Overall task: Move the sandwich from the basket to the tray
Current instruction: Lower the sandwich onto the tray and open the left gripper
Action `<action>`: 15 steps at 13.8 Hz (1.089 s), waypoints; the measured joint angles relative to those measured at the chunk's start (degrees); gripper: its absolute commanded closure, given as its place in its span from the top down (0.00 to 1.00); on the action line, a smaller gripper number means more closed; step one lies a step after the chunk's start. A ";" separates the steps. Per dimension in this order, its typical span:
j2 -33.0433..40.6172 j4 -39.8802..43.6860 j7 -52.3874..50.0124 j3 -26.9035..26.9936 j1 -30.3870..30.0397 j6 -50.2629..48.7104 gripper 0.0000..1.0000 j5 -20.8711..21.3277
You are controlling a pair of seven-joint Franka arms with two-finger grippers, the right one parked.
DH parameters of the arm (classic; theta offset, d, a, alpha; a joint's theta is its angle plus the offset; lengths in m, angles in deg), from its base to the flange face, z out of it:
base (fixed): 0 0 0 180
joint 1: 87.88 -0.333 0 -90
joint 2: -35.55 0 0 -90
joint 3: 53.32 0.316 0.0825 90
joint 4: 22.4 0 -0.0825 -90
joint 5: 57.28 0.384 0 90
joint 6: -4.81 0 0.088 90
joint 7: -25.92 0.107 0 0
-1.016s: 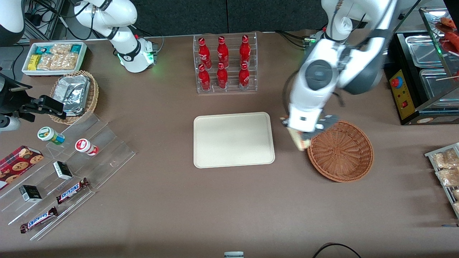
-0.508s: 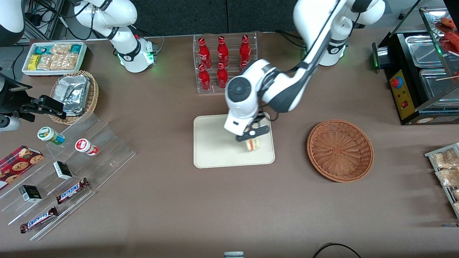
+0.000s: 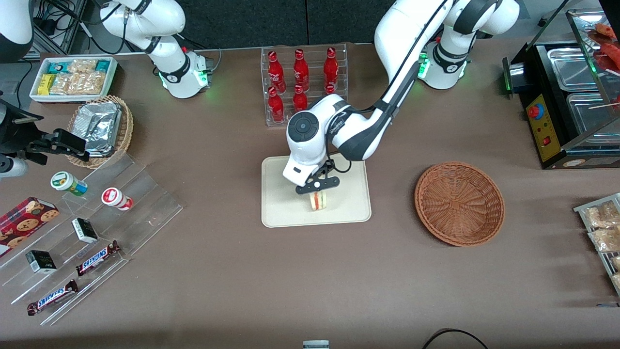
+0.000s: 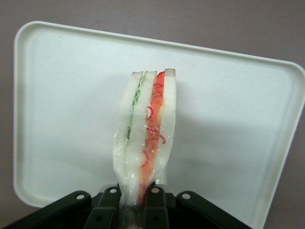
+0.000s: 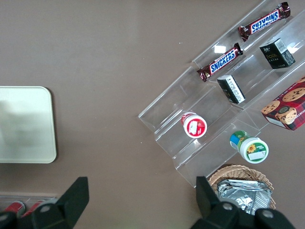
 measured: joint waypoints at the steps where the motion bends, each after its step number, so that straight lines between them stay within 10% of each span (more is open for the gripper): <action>1: -0.48 0.03 0.01 0.00 0.36 1.03 0.09 0.01; 10: -2.60 -0.17 0.11 0.03 2.84 -3.47 0.14 3.14; 12: -2.66 -0.46 0.11 0.03 3.04 -3.74 0.93 3.16; 15: -2.66 -0.42 0.10 0.03 3.04 -3.74 1.00 3.16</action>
